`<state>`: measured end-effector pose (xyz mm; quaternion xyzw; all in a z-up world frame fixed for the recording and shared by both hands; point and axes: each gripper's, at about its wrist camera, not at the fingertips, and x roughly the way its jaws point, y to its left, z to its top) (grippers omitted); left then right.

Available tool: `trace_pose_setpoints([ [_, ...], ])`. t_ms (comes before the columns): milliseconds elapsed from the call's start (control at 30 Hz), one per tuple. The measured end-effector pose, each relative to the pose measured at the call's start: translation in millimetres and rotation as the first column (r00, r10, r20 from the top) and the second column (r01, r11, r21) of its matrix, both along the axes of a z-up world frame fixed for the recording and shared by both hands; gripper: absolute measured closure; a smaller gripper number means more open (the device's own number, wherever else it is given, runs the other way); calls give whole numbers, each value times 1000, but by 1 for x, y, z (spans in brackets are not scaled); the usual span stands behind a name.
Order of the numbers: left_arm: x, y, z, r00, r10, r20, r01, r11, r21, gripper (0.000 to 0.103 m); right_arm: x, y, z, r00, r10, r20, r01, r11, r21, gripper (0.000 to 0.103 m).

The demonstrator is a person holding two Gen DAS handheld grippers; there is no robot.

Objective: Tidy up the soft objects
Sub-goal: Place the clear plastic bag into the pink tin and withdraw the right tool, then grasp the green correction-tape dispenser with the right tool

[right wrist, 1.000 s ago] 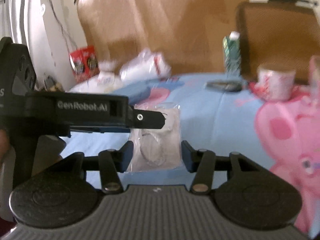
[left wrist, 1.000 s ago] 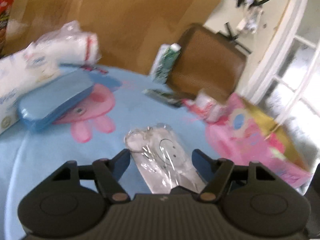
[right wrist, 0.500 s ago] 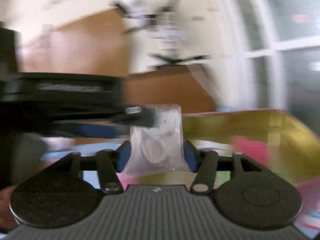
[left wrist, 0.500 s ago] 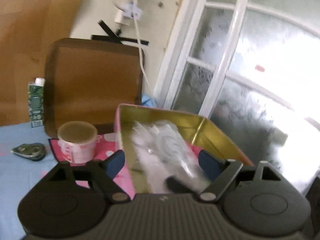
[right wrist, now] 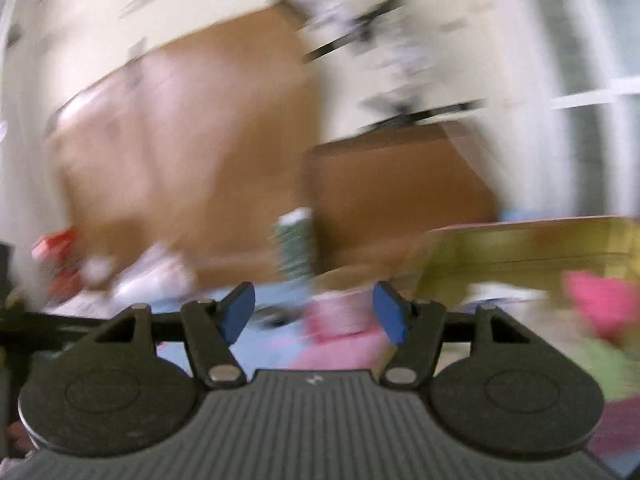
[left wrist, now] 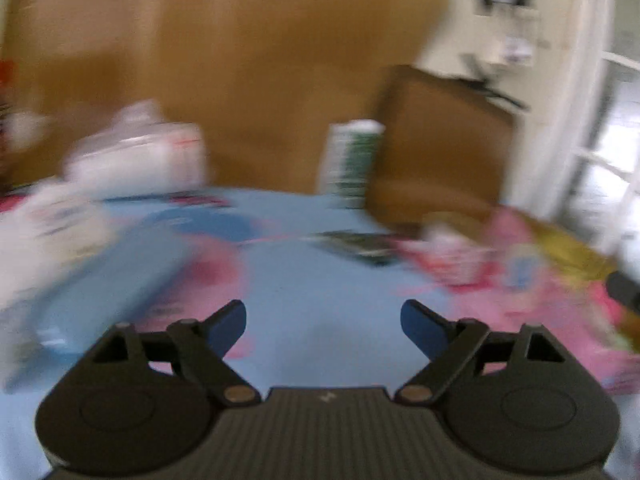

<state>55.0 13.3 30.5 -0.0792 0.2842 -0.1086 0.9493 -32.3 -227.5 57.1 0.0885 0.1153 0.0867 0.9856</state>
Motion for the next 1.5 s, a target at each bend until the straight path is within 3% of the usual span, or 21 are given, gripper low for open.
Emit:
trace_pose_setpoints([
  [67,-1,19,-11,1000,23,-2,-23,1000,-10,15,31,31,-2,994,88,-66,-89,996,-23,35],
  [167,0,34,-24,1000,4,-31,-6,997,-72,20,92,72,-4,978,136,-155,-149,986,-78,35],
  [233,0,39,-21,1000,-25,13,27,993,-117,18,137,88,-10,966,137,-221,-173,973,-152,35],
  [333,4,41,-22,998,-64,-5,62,985,-163,18,193,105,-20,957,67,-281,-152,944,-293,35],
  [433,7,44,-23,997,-74,-26,67,978,-199,18,229,109,-35,920,52,-389,-205,909,-364,35],
  [467,7,45,-25,997,-77,-31,69,976,-207,18,236,111,-41,900,56,-432,-235,898,-373,30],
  [500,7,45,-25,996,-79,-36,70,975,-211,18,237,115,-44,903,51,-427,-248,873,-421,35],
  [667,10,49,-28,995,-76,-61,60,971,-231,18,211,118,-47,917,63,-394,-240,876,-418,46],
  [767,9,54,-29,995,-72,-70,51,964,-260,18,183,123,-49,925,97,-367,-254,877,-408,48],
  [967,8,50,-28,991,-110,-72,88,962,-257,17,68,115,-54,929,180,-324,-309,859,-409,48],
  [1067,6,39,-27,986,-154,-62,137,967,-213,18,10,103,-58,935,177,-307,-295,868,-400,51],
  [1100,4,35,-26,985,-163,-60,148,970,-195,18,-6,98,-60,938,168,-302,-277,888,-368,50],
  [1167,-1,29,-26,984,-164,-69,150,973,-176,18,-21,90,-63,944,160,-288,-249,919,-307,49],
  [1267,-20,22,-25,981,-164,-100,141,968,-206,17,-29,77,-67,950,167,-264,-234,940,-247,35],
  [1367,-46,9,-20,971,-205,-125,171,955,-242,17,-27,72,-68,947,196,-256,-250,947,-202,34],
  [1433,-59,-2,-16,965,-218,-145,177,951,-252,20,-24,73,-71,943,217,-253,-270,942,-198,36],
  [1500,-63,-17,-19,954,-221,-200,168,953,-251,21,-26,77,-71,941,238,-241,-288,937,-198,51],
])
